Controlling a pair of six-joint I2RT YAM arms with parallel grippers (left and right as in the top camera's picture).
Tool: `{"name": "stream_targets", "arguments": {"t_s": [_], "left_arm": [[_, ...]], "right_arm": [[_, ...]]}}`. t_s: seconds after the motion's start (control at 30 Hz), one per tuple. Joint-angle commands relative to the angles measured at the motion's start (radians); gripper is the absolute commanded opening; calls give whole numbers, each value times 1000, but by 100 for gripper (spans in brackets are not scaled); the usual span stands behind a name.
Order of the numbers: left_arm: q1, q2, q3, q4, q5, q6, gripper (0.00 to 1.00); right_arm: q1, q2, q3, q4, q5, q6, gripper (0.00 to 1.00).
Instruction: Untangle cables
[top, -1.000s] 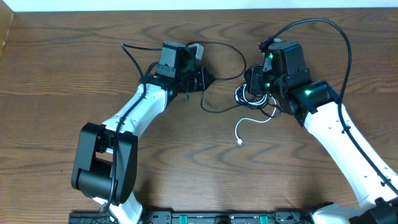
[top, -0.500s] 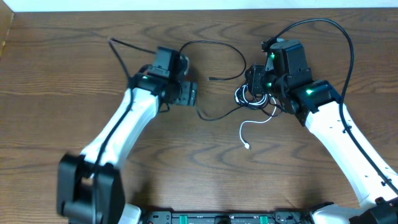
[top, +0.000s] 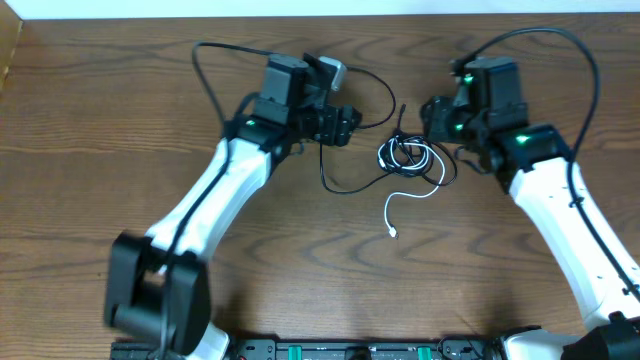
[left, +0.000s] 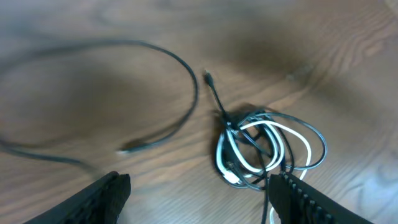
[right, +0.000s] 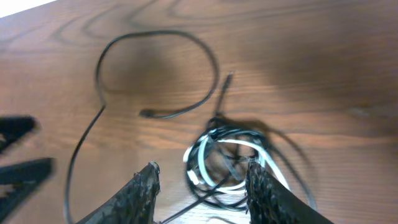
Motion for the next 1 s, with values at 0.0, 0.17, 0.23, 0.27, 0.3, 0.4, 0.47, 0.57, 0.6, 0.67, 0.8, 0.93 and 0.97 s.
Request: {"name": "stream_targets", "arguments": {"t_s": [0.0, 0.17, 0.23, 0.27, 0.3, 0.4, 0.47, 0.57, 0.6, 0.67, 0.8, 0.93, 0.97], "left_arm": [[-16, 130, 9, 72, 165, -114, 76], [-92, 286, 9, 187, 194, -126, 76], [-116, 325, 9, 225, 194, -126, 76], [-125, 341, 9, 241, 193, -127, 76], [-134, 357, 9, 257, 184, -137, 76], [-148, 379, 9, 268, 130, -172, 76], [-152, 382, 9, 268, 117, -172, 73], [-157, 382, 9, 264, 82, -175, 66], [-157, 382, 9, 261, 72, -176, 62], [-159, 382, 9, 252, 41, -180, 54], [-160, 382, 9, 246, 5, -201, 43], [-164, 383, 9, 244, -30, -224, 38], [-167, 383, 9, 242, -49, -233, 36]], "right_arm": [[-61, -25, 14, -18, -51, 0, 44], [-79, -17, 14, -46, -61, -8, 45], [-78, -17, 14, -58, -56, -16, 45], [-78, -17, 14, -68, -55, -16, 45], [-79, -16, 14, -79, -55, -16, 44], [-79, -10, 13, -85, -55, -23, 45], [-78, -10, 13, -85, -55, -23, 44], [-78, -10, 13, -93, -56, -23, 45], [-79, -9, 13, -97, -56, -23, 45], [-78, -8, 12, -96, -56, -31, 45], [-78, -8, 12, -99, -60, -45, 44], [-78, -8, 12, -103, -60, -46, 45], [-78, -8, 12, -103, -60, -46, 45]]}}
